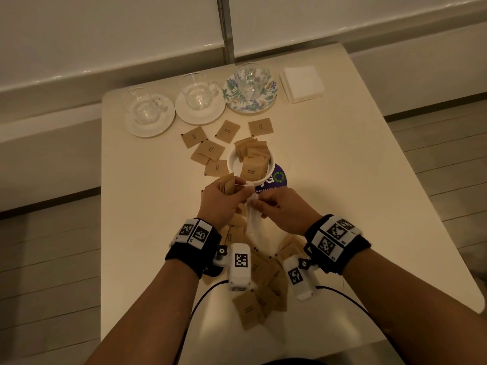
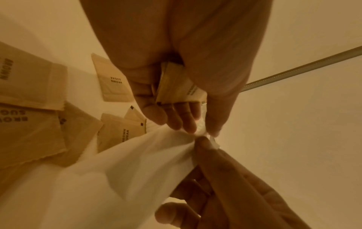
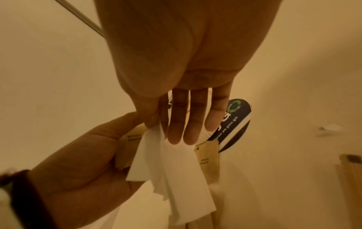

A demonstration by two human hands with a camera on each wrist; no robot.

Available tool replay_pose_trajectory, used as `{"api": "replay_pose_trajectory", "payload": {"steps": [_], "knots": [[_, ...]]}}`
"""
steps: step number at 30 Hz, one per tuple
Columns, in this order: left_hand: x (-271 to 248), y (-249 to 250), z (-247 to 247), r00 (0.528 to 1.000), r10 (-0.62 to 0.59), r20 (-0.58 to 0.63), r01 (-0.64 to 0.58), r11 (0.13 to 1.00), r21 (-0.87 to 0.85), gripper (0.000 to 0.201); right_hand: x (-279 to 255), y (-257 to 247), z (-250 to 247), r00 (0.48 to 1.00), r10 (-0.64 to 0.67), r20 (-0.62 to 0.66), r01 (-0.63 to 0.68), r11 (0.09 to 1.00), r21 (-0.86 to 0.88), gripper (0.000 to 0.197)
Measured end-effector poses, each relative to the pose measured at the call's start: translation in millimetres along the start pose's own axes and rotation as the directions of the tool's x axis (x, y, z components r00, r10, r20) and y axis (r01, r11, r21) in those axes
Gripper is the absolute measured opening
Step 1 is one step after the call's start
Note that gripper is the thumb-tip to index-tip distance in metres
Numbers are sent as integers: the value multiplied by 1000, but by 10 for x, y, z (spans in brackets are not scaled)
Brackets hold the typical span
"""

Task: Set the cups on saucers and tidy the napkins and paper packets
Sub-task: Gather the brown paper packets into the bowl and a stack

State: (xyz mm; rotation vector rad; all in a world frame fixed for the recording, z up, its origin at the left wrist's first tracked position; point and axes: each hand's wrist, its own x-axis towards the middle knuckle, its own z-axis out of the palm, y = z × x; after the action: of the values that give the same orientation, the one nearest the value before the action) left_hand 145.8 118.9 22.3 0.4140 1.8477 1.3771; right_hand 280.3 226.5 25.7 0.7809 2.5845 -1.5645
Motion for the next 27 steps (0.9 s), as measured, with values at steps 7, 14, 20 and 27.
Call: {"api": "replay_pose_trajectory", "payload": {"steps": [7,14,20,27], "knots": [[-22,-9,-45,1000,1,22,-1,1000,5,15,-10,-18,-22,997,72,32,-73,997,9,26],[-32,3,-112,994,101,40,-106,982,155,19,29,-12,-87,986,126,-105,-138,984,-116,30],[-101,53,11,987,148,67,-156,978,139,20,40,-138,-44,981,98,-168,-124,981,-148,25],[-104,91,54,983,173,66,-181,974,138,19,61,-222,2,982,115,-147,-146,964,-221,43]]}}
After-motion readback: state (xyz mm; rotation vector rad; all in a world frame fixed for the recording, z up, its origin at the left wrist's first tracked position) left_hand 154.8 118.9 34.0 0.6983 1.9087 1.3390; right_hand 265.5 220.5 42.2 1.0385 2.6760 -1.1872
